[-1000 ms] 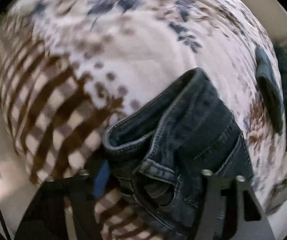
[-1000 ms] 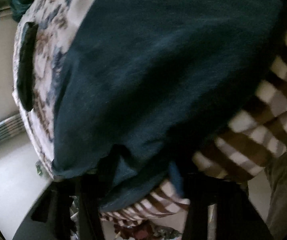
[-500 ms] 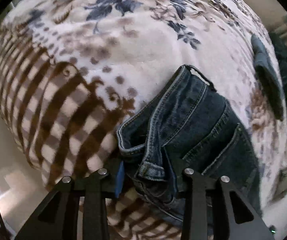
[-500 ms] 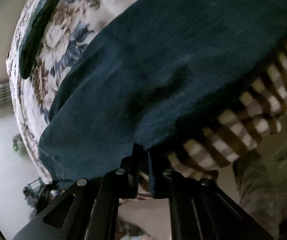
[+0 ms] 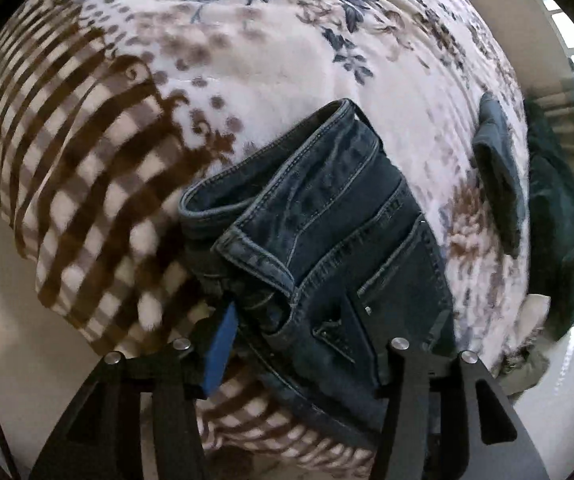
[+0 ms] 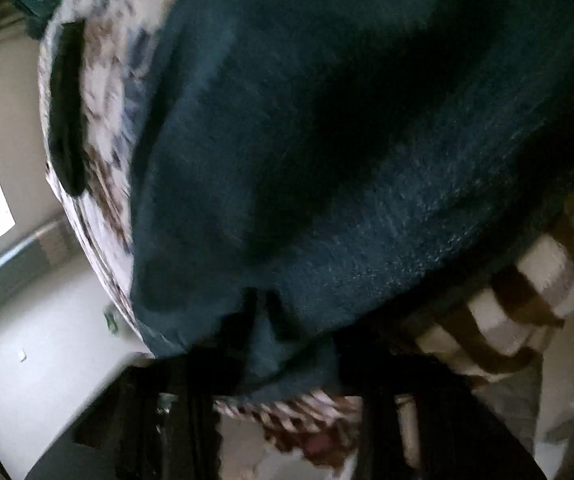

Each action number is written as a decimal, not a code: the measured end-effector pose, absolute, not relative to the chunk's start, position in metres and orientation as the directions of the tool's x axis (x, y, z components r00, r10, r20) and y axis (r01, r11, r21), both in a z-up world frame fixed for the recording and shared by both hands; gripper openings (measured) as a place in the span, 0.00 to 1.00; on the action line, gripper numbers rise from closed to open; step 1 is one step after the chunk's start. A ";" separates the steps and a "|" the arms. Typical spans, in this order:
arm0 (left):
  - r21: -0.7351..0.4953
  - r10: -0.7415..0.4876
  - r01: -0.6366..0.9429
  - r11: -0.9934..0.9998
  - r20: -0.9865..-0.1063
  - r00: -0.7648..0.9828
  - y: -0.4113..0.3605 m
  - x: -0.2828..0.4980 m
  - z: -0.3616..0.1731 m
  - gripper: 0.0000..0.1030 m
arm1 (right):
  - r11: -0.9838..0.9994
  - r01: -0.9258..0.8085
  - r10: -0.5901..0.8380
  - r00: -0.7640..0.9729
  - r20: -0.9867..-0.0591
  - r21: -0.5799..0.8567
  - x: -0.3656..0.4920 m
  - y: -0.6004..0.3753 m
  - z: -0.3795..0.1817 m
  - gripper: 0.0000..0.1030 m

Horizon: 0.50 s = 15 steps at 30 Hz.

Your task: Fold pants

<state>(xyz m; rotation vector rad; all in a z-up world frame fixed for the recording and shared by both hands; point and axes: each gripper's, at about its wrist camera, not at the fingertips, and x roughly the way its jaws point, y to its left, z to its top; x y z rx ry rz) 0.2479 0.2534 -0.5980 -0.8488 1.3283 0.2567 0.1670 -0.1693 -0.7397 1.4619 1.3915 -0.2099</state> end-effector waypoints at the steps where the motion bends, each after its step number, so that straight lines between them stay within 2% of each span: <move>1: -0.376 -0.276 -0.614 0.694 -0.927 0.256 0.253 0.253 -0.602 0.48 | 0.253 0.798 0.608 0.309 -0.731 0.547 0.169 -0.168 -0.735 0.11; 4: -0.361 -0.267 -0.643 0.675 -0.932 0.243 0.258 0.256 -0.616 0.47 | 0.293 0.775 0.597 0.310 -0.740 0.560 0.170 -0.166 -0.725 0.10; 5: -0.355 -0.252 -0.644 0.677 -0.935 0.250 0.258 0.258 -0.617 0.44 | 0.308 0.766 0.596 0.308 -0.742 0.565 0.170 -0.166 -0.722 0.10; 7: -0.316 -0.193 -0.627 0.712 -0.947 0.257 0.255 0.259 -0.612 0.18 | 0.332 0.758 0.591 0.297 -0.750 0.562 0.171 -0.166 -0.720 0.09; 10: -0.295 -0.131 -0.567 0.769 -0.941 0.312 0.249 0.258 -0.586 0.13 | 0.357 0.748 0.591 0.283 -0.756 0.560 0.166 -0.166 -0.714 0.07; 15: -0.318 -0.101 -0.552 0.771 -0.917 0.387 0.256 0.253 -0.551 0.13 | 0.404 0.703 0.596 0.284 -0.751 0.586 0.166 -0.156 -0.695 0.07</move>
